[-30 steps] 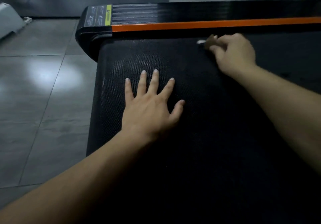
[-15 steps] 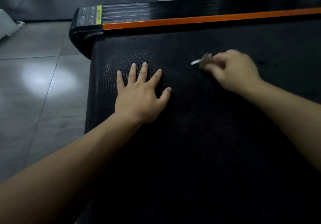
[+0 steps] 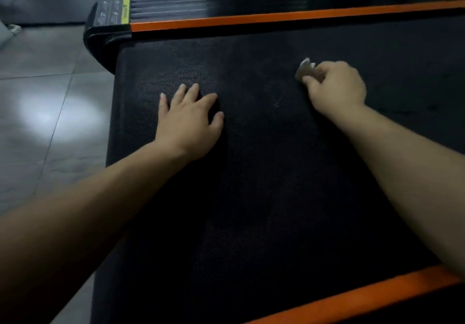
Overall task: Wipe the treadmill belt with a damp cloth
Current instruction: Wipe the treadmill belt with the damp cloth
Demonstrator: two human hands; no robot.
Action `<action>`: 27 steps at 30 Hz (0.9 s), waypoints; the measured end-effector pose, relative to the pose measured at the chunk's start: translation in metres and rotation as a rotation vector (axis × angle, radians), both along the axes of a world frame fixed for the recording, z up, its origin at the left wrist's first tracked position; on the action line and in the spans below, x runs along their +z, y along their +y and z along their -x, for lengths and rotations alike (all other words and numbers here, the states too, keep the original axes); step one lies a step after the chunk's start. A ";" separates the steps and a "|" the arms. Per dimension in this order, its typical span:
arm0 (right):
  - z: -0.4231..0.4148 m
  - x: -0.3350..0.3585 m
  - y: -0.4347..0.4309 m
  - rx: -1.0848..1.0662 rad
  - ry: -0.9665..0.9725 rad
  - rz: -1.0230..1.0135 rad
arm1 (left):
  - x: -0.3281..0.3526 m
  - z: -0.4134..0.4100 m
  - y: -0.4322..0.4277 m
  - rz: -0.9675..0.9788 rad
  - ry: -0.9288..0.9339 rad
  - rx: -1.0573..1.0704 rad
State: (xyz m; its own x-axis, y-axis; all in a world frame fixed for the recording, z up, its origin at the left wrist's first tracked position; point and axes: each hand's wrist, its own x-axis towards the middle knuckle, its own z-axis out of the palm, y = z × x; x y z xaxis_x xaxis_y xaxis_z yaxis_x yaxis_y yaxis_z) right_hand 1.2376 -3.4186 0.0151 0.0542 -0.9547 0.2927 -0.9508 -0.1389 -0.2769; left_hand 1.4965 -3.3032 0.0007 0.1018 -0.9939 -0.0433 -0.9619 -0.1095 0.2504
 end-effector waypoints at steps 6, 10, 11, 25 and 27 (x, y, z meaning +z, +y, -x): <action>0.003 -0.005 0.117 0.536 -0.026 -0.159 | -0.008 0.043 0.047 -0.074 -0.030 -0.033; 0.041 0.000 0.053 0.156 0.017 -0.082 | -0.011 0.045 0.051 -0.047 -0.096 -0.047; 0.042 -0.002 0.049 0.103 0.019 -0.065 | -0.011 0.047 0.050 -0.044 -0.104 -0.043; 0.039 0.002 0.119 0.138 0.115 -0.009 | -0.010 0.048 0.053 -0.032 -0.095 -0.029; 0.023 0.000 0.147 0.188 0.096 0.005 | -0.010 0.047 0.051 -0.021 -0.083 -0.041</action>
State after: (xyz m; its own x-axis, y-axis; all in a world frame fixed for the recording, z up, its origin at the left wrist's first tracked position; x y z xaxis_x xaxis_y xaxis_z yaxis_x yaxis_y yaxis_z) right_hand 1.2150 -3.2718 0.0149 0.2595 -0.9236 0.2820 -0.9299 -0.3178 -0.1852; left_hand 1.4500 -3.2521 -0.0090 0.0650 -0.9962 -0.0572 -0.9832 -0.0737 0.1672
